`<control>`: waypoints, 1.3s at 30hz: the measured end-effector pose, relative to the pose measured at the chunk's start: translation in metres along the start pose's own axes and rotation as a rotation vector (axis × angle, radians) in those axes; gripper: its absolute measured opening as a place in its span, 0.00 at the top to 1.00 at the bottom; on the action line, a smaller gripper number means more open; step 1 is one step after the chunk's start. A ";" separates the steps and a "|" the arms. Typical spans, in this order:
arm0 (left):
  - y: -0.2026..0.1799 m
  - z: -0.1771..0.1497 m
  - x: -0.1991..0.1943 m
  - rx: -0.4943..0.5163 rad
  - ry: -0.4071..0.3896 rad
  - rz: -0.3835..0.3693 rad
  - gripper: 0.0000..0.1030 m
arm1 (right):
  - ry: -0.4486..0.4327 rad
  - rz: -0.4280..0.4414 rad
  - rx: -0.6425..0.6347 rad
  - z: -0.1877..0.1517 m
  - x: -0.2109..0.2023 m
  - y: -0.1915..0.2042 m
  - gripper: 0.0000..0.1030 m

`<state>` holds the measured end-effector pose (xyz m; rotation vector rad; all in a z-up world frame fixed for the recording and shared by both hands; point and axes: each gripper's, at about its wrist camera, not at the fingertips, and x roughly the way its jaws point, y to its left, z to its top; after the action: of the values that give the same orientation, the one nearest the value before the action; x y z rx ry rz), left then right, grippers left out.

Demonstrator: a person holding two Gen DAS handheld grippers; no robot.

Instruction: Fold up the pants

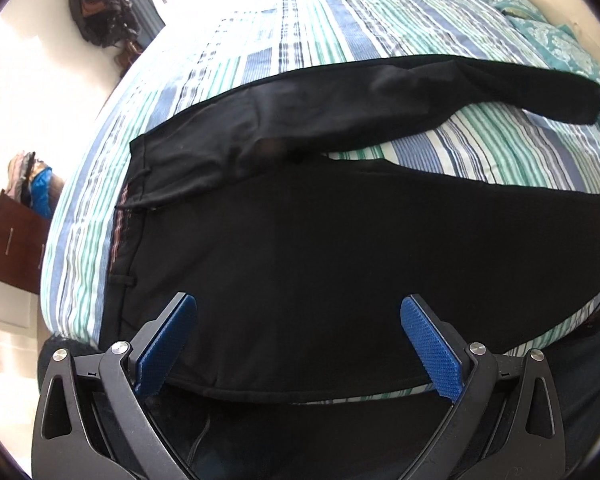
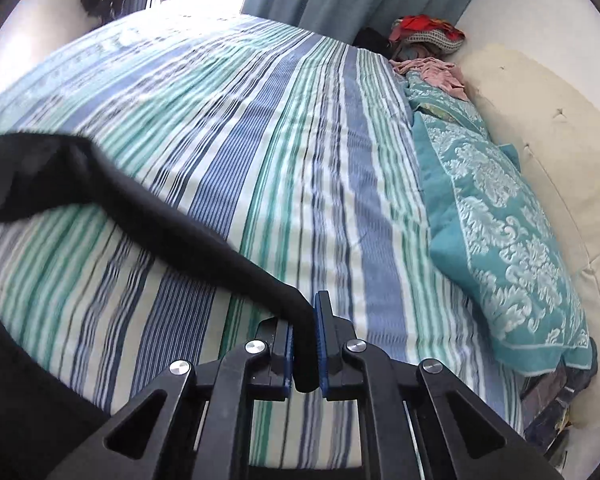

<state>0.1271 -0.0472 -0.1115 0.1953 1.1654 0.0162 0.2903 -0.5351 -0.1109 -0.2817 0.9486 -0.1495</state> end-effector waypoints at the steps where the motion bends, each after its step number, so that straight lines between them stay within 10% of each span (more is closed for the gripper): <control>1: -0.004 0.005 0.003 -0.001 0.002 -0.013 0.01 | -0.004 -0.003 0.024 0.025 0.003 -0.013 0.91; 3: -0.015 0.014 0.007 0.003 0.013 -0.032 0.01 | 0.019 0.023 0.112 0.075 0.026 -0.043 0.88; 5: -0.024 0.022 0.010 0.008 0.020 -0.051 0.01 | 0.070 0.012 0.212 0.105 0.064 -0.068 0.47; 11: -0.034 0.023 0.029 0.031 0.040 -0.054 0.01 | 0.131 0.034 0.554 0.050 0.132 -0.120 0.46; 19: -0.042 0.022 0.060 0.011 0.134 -0.047 0.01 | 0.013 0.544 0.967 -0.018 0.198 -0.095 0.47; 23: -0.047 0.023 0.062 0.015 0.139 -0.033 0.01 | -0.036 0.475 1.059 -0.002 0.216 -0.082 0.49; 25: -0.047 0.021 0.062 0.020 0.144 -0.027 0.01 | -0.006 0.389 1.065 0.004 0.213 -0.083 0.90; 28: -0.044 0.017 0.063 0.012 0.132 -0.035 0.01 | -0.065 0.296 0.979 0.006 0.174 -0.085 0.90; 31: -0.040 0.019 0.073 0.013 0.160 -0.053 0.01 | 0.094 0.124 0.736 -0.004 0.180 -0.069 0.84; 34: -0.025 0.034 0.073 -0.002 0.110 -0.041 0.01 | 0.068 0.056 0.728 -0.008 0.163 -0.068 0.52; 36: -0.001 0.056 0.074 -0.066 0.047 -0.003 0.01 | 0.004 -0.022 0.706 -0.002 0.136 -0.060 0.49; 39: 0.045 0.095 0.089 -0.184 -0.069 0.062 0.01 | -0.092 0.092 0.567 0.028 0.100 -0.018 0.49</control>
<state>0.2533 -0.0070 -0.1491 0.0686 1.0824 0.1693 0.3706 -0.5729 -0.1682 0.2757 0.7898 -0.3095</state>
